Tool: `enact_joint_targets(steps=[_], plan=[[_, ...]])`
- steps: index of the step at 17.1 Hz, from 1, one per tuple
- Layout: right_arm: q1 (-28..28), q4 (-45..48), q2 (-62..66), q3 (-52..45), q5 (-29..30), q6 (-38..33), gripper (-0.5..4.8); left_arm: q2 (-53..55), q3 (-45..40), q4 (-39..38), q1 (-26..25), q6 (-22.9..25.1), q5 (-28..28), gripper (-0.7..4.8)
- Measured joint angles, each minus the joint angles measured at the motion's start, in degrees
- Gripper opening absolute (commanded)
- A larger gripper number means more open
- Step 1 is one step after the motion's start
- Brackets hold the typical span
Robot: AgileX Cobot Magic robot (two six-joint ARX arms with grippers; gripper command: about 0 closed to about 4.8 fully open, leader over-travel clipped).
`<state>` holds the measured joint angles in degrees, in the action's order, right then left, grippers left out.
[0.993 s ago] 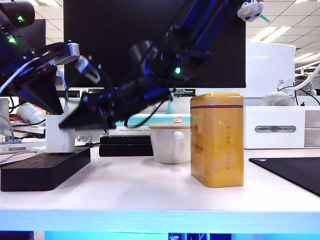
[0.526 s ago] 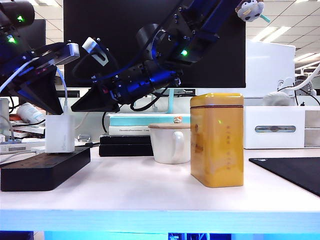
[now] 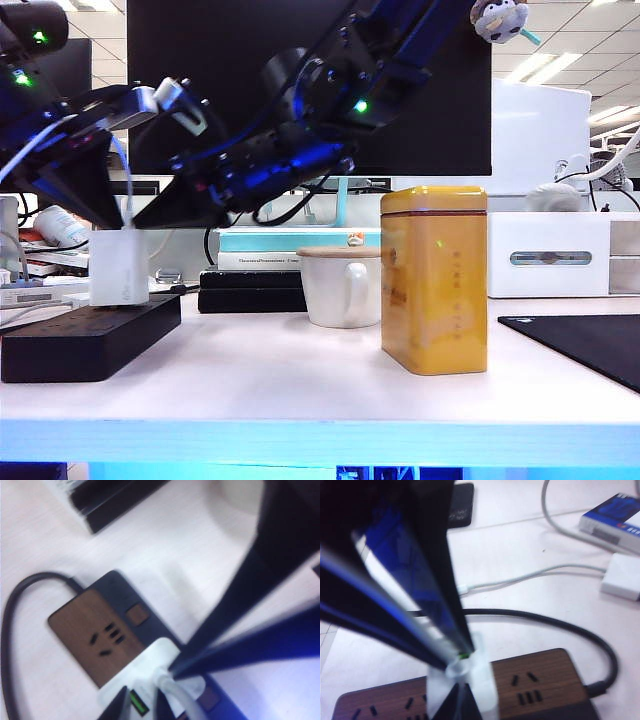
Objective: Plug the white charger into the left socket.
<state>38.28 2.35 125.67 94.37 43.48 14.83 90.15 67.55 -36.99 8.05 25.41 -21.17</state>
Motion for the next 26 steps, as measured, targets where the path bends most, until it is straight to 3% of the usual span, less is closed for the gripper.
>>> enact_joint_targets(steps=[26], plan=[[1.2,-8.2,-0.5,1.2,-6.0,6.9,-0.01,0.6,0.0,-1.6,0.0,-0.4,0.3,0.8]])
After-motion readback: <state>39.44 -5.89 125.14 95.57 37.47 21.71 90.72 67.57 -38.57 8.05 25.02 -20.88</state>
